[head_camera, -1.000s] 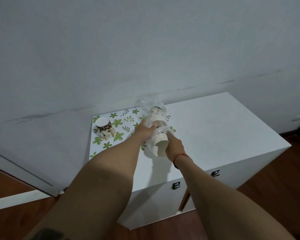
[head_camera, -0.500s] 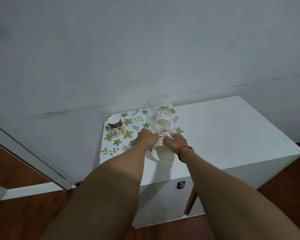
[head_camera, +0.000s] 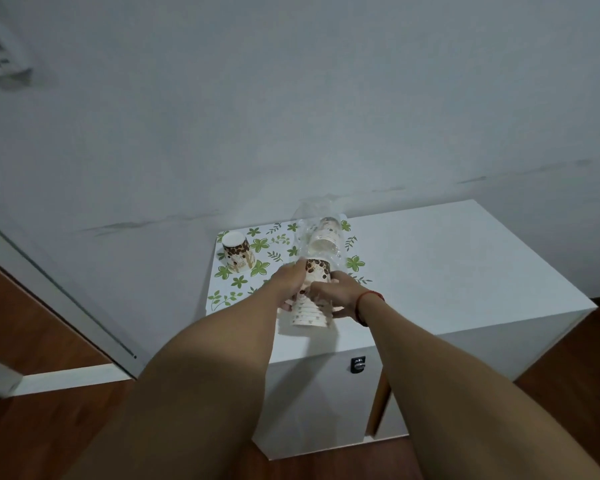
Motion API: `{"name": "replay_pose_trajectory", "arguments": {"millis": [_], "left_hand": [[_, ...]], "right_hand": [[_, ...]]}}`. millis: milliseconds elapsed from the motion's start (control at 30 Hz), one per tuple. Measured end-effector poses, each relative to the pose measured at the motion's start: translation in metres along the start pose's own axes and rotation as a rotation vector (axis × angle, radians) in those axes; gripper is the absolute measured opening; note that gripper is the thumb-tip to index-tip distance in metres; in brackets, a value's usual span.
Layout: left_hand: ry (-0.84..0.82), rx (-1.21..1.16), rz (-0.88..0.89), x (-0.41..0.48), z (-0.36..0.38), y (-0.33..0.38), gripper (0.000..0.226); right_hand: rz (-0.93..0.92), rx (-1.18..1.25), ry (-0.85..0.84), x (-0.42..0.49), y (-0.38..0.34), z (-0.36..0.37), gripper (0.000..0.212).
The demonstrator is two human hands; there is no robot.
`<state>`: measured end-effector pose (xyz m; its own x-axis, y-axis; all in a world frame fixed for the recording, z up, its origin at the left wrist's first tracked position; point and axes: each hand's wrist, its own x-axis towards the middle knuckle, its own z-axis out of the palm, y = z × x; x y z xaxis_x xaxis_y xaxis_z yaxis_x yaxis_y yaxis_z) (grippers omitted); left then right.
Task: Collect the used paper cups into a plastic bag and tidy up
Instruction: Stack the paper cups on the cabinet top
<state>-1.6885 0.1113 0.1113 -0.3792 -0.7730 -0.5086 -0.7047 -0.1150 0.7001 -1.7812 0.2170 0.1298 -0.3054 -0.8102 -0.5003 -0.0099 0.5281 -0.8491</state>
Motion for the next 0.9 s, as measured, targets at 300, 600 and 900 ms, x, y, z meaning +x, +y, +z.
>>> {"name": "replay_pose_trajectory", "arguments": {"millis": [300,600,900], "left_hand": [[0.265,-0.239,0.171,-0.003,-0.066,0.008,0.083],[0.260,-0.469,0.240,0.029,-0.134,0.009,0.079],[0.283,-0.441,0.309,0.066,-0.190,0.018,0.072]], "right_hand": [[-0.347,0.018,0.132,0.008,-0.047,0.041,0.074],[-0.563,-0.045,0.264,0.039,-0.105,0.089,0.067],[-0.553,-0.072,0.320,0.105,-0.153,0.123,0.076]]}}
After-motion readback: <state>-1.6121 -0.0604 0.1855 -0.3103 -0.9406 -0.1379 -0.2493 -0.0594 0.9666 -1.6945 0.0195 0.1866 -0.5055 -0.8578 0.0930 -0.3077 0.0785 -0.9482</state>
